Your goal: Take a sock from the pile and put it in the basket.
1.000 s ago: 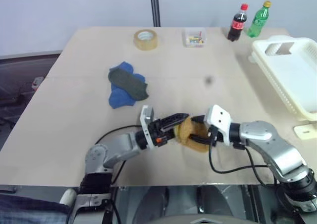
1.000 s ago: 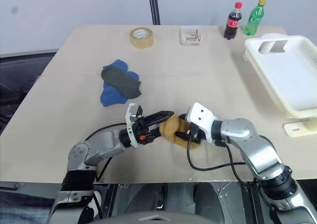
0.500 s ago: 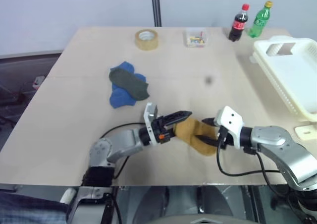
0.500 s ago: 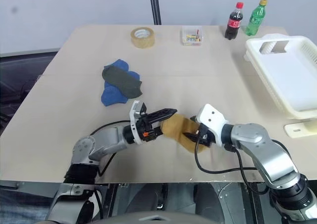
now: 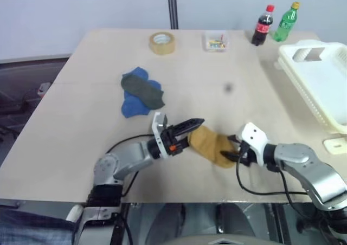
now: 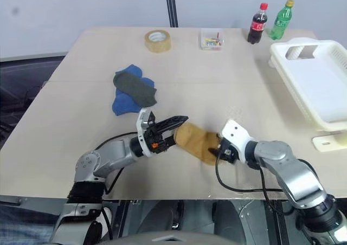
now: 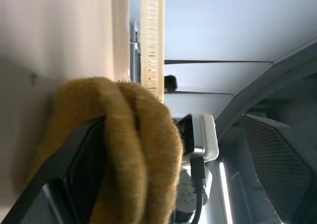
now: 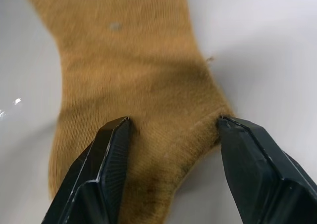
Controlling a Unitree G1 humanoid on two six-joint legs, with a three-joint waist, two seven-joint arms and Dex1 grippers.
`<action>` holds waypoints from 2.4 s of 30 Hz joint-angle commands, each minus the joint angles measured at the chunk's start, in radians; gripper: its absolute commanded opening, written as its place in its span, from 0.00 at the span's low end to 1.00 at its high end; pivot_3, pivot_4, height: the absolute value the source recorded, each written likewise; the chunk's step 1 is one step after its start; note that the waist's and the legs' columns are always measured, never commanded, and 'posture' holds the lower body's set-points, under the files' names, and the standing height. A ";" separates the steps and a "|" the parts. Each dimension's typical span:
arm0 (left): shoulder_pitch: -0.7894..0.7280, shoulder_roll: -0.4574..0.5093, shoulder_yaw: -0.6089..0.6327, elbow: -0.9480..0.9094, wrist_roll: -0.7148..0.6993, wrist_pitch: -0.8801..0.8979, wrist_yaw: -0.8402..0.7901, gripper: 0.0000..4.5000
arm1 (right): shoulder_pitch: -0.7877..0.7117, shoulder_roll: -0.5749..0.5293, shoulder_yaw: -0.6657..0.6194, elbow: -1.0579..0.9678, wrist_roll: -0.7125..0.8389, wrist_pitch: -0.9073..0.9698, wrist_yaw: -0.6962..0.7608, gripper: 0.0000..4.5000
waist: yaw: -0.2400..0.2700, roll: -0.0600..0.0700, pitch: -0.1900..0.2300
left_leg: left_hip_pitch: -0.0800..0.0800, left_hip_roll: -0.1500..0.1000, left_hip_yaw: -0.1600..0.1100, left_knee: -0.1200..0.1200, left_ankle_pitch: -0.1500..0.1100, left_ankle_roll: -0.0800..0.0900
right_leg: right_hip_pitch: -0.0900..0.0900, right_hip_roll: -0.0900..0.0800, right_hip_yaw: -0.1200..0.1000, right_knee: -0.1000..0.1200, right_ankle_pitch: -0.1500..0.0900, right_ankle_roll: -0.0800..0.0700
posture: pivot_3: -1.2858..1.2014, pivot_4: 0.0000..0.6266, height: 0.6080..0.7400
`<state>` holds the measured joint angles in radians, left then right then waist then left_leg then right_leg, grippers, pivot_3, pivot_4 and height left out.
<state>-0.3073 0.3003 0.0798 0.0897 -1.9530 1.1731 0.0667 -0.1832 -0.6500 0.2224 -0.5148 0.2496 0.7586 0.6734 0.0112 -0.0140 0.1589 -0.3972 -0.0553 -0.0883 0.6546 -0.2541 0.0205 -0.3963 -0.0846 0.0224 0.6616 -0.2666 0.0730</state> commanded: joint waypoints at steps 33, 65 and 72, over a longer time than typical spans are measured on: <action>-0.167 -0.179 -0.003 0.231 0.400 0.098 -0.129 1.00 | 0.115 0.253 -0.354 -0.203 0.427 0.526 -0.485 0.99 | 0.005 0.002 -0.002 | 0.001 -0.002 -0.002 0.000 0.001 0.001 | 0.003 -0.001 -0.002 0.000 0.000 0.000 | 0.52 0.24 1.00; -0.053 0.180 -0.325 -0.381 1.256 -0.430 -0.623 1.00 | 0.064 0.226 -0.559 -0.108 0.594 0.685 -0.372 0.00 | -0.013 0.005 -0.003 | 0.000 -0.001 0.000 -0.005 0.000 0.001 | 0.001 -0.001 0.000 -0.005 0.000 0.000 | 0.52 0.24 1.00; 0.005 0.219 -0.389 -0.408 1.532 -0.860 -0.812 1.00 | 0.038 0.052 -0.586 -0.045 0.630 0.623 -0.232 0.00 | -0.009 0.007 -0.001 | -0.003 0.000 0.001 -0.007 -0.002 0.005 | 0.000 -0.002 0.000 -0.009 0.000 0.000 | 0.52 0.24 1.00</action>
<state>-0.3139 0.5236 -0.2951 -0.2844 -0.4796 0.4322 -0.6951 -0.1204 -0.5687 -0.3323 -0.5567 0.8458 1.4126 0.3870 0.0019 -0.0072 0.1579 -0.3999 -0.0554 -0.0866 0.6479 -0.2562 0.0260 -0.3961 -0.0869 0.0222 0.6520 -0.2668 0.0728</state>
